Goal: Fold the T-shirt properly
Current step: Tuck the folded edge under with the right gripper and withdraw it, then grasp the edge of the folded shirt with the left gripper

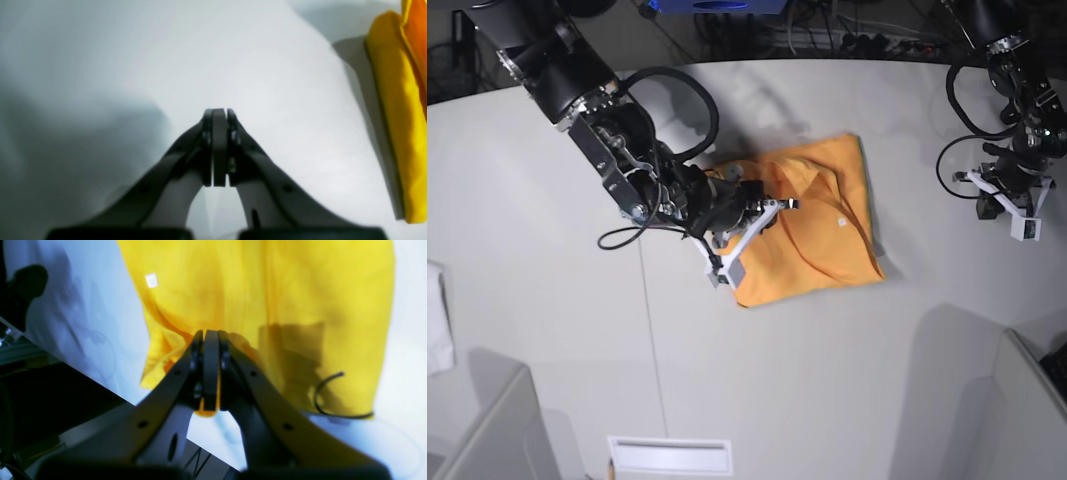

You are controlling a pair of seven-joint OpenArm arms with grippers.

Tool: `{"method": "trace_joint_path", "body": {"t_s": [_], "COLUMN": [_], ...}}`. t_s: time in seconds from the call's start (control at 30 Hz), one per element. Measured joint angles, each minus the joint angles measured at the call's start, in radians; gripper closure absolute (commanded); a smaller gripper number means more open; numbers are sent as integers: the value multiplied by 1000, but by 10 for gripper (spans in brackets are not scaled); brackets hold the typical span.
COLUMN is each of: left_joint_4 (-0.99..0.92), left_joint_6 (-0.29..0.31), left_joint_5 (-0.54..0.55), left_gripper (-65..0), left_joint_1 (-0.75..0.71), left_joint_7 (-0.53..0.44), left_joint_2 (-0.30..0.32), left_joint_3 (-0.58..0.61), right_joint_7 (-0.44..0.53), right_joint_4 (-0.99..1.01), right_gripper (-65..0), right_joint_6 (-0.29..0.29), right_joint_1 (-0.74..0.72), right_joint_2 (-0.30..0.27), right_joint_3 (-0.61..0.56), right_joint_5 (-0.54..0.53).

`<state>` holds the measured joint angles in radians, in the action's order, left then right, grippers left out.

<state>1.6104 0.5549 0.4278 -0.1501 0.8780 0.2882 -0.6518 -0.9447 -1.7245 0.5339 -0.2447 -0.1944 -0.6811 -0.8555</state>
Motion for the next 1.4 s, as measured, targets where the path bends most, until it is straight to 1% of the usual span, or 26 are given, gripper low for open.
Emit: {"method": "trace_joint_path", "body": {"t_s": [0.1, 0.2, 0.3, 0.4, 0.6, 0.8, 0.83, 0.87, 0.9, 0.93, 1.0, 1.07, 1.17, 1.23, 1.3, 1.37, 1.4], "left_joint_4": [0, 0, 3, 4, 4, 5, 6, 11, 21, 37, 71, 108, 165, 215, 265, 283, 287], "left_joint_6": [0, 0, 0, 0, 0, 0, 0, 0, 0, 0, 2, 54, 137, 134, 134, 137, 138], "left_joint_5": [-1, 0, 0, -2, 0, 0, 0, -1, -1, -1, 0, -1, 0, -5, -2, 8, 8], "left_gripper": [0, 0, 0, 0, 0, 0, 0, 0, 0, 0, 0, 0, 0, 0, 0, 0, 0], "left_joint_1": [-5, -3, -13, -23, -22, -21, -23, -25, -29, -35, -49, -62, -69, -76, -82, -87, -91], "left_joint_7": [1, 1, -2, 1, 1, 1, 1, 1, 1, 0, -2, 9, 130, 158, 154, 151, 154], "left_joint_2": [0, 0, 0, 0, 0, 0, 0, 0, 0, -6, -33, -67, -117, -154, -200, -245, -264], "left_joint_3": [-33, -55, -54, -55, -55, -54, -51, -49, -48, -48, -48, -47, -52, -56, -60, -55, -55], "right_joint_7": [35, 66, 101, 104, 99, 92, 90, 89, 89, 90, 93, 92, 108, 102, 133, 196, 217], "right_joint_4": [38, 66, 98, 90, 83, 110, 114, 114, 110, 95, 31, -41, -129, -162, -208, -257, -270], "right_gripper": [0, 0, 0, 0, 0, 0, 0, 0, 0, 0, 0, 0, 0, 0, 0, 0, 0], "right_joint_6": [2, -3, -2, 0, 0, -2, -9, -39, -49, -51, -56, -62, -63, -61, -59, -60, -60], "right_joint_1": [2, 2, 2, 2, -5, -39, -47, -50, -52, -53, -53, -29, 57, 134, 213, 287, 318], "right_joint_2": [-10, 5, 13, 19, 101, 135, 135, 133, 129, 122, 85, 48, -25, -79, -119, -160, -179], "right_joint_3": [-49, -104, -137, -177, -262, -378, -386, -386, -383, -383, -373, -309, -129, -3, 102, 163, 172], "right_joint_5": [19, -8, 4, 3, 2, 2, -2, -6, -2, 5, -3, -8, -1, 13, 14, 13, 8]}}
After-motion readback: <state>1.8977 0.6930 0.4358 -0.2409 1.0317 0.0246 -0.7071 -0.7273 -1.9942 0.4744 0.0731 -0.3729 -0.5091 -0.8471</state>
